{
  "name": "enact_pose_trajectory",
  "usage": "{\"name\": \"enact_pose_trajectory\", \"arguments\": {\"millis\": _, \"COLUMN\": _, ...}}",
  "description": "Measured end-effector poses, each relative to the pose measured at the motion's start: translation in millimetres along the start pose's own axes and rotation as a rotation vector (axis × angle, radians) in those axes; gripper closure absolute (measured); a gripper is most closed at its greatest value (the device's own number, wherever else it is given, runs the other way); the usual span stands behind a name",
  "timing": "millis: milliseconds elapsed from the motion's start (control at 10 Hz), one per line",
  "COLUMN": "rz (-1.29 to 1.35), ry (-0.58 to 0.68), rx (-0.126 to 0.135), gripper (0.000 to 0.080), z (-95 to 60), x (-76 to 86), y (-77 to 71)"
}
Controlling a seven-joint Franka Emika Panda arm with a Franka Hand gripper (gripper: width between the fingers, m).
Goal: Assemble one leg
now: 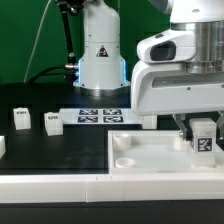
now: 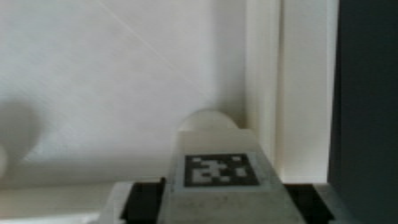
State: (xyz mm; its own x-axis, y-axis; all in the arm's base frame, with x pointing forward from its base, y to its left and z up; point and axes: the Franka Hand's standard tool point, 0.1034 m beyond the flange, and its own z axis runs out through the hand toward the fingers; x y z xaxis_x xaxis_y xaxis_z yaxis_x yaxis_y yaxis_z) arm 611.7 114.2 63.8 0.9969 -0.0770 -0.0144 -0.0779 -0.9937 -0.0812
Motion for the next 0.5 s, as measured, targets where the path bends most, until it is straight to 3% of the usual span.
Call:
{"name": "enact_pose_trajectory", "arguments": {"millis": 300, "rz": 0.089, "ry": 0.001, "rx": 0.003, "gripper": 0.0511, "z": 0.1, "x": 0.1, "y": 0.2}}
{"name": "enact_pose_trajectory", "arguments": {"millis": 500, "rz": 0.398, "ry": 0.018, "rx": 0.052, "gripper": 0.0511, "z": -0.1, "x": 3.3, "y": 2.6}}
